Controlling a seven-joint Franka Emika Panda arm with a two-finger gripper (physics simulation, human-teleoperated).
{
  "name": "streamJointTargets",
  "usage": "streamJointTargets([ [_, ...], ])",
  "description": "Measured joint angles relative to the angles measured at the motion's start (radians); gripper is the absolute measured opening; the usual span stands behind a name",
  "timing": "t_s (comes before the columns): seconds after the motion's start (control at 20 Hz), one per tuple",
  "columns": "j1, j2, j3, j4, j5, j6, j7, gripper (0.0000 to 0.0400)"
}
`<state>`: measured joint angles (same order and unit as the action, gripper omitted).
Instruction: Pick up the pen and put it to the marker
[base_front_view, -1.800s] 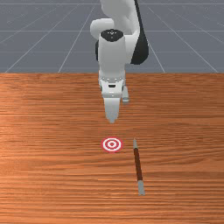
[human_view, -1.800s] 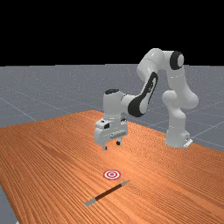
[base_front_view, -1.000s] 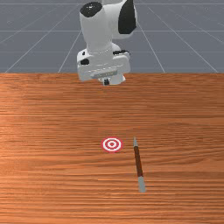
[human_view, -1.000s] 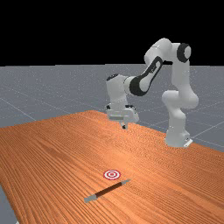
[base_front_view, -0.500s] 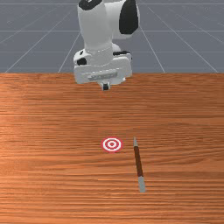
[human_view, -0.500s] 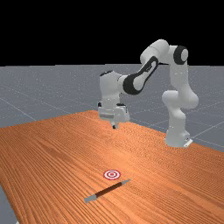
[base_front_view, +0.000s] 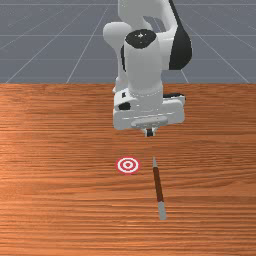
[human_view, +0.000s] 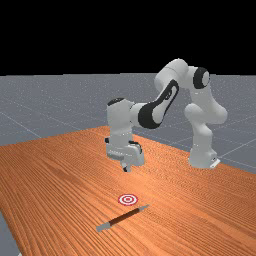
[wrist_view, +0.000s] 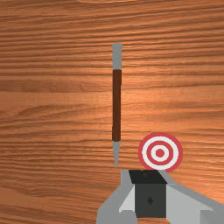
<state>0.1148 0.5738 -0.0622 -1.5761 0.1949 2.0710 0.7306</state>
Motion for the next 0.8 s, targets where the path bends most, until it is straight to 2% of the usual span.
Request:
streamJointTargets([
  [0.2, 0.041, 0.148, 0.01, 0.094, -0.015, 0.003, 0.049, 0.0],
  [0.25, 0.051, 0.168, 0.013, 0.101, -0.015, 0.009, 0.059, 0.0157],
  [0.3, 0.057, 0.185, 0.014, 0.112, -0.016, 0.012, 0.065, 0.0252],
  [0.35, 0.062, 0.206, 0.015, 0.131, -0.016, 0.014, 0.075, 0.031],
  [0.4, 0.065, 0.233, 0.014, 0.165, -0.012, 0.012, 0.093, 0.0346],
  [0.55, 0.064, 0.319, 0.008, 0.279, -0.001, 0.008, 0.142, 0.0388],
  [0.8, 0.059, 0.425, -0.002, 0.404, 0.006, 0.011, 0.191, 0.0399],
])
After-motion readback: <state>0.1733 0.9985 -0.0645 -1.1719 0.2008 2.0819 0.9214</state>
